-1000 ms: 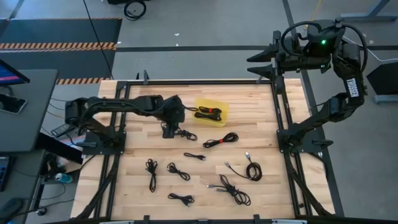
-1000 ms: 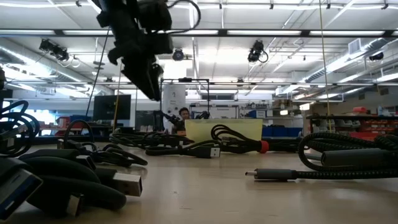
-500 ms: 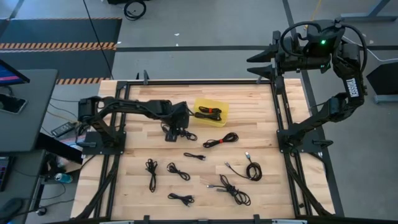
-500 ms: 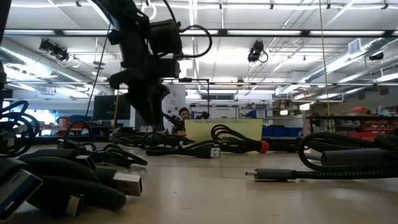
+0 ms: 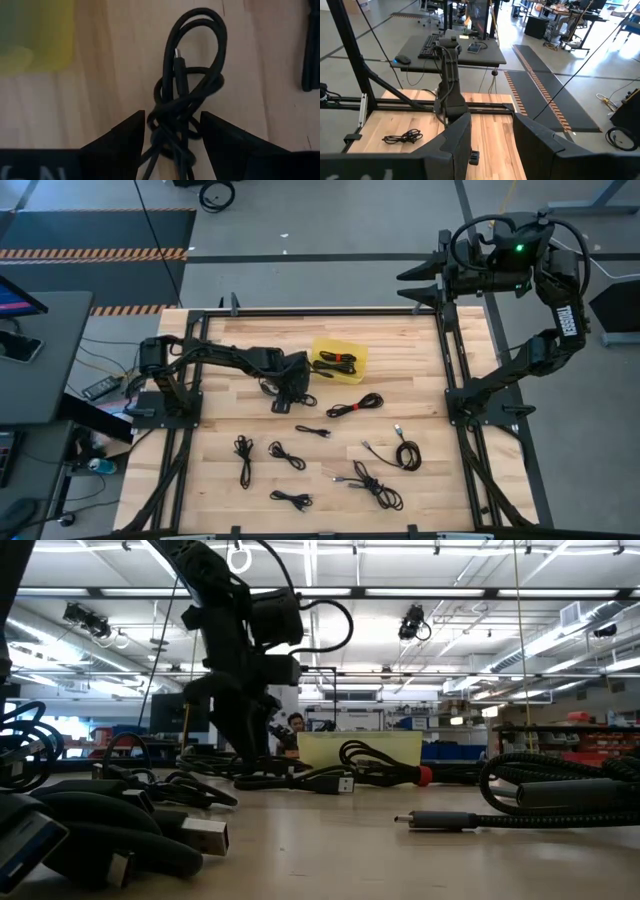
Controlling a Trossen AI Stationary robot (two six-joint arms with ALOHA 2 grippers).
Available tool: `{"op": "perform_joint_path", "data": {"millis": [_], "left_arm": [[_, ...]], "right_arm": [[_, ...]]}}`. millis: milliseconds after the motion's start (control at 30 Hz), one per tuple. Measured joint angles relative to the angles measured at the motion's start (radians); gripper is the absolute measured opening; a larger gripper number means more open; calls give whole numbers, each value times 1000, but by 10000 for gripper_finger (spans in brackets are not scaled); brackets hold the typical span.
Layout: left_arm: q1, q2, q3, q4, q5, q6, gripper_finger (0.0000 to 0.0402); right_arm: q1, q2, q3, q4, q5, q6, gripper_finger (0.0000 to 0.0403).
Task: Pick and place USB-C Cables
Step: Put the black charger cable into the yellow bin
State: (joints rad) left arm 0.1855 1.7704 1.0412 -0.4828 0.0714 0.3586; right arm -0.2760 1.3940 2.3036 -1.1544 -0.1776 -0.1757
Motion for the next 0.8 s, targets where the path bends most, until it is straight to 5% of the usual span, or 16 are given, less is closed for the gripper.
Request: {"op": "perform_joint_path", "data": {"millis": [333,667,800], "left_arm": [[0,18,0,2,-2,-39,187],[0,11,10,-22,16,-138,53],[-4,9,101,-121,30,-136,50]], "right_arm": [[0,0,0,0,0,0,152],[0,0,0,0,0,0,152],[0,0,0,0,0,0,152]]}}
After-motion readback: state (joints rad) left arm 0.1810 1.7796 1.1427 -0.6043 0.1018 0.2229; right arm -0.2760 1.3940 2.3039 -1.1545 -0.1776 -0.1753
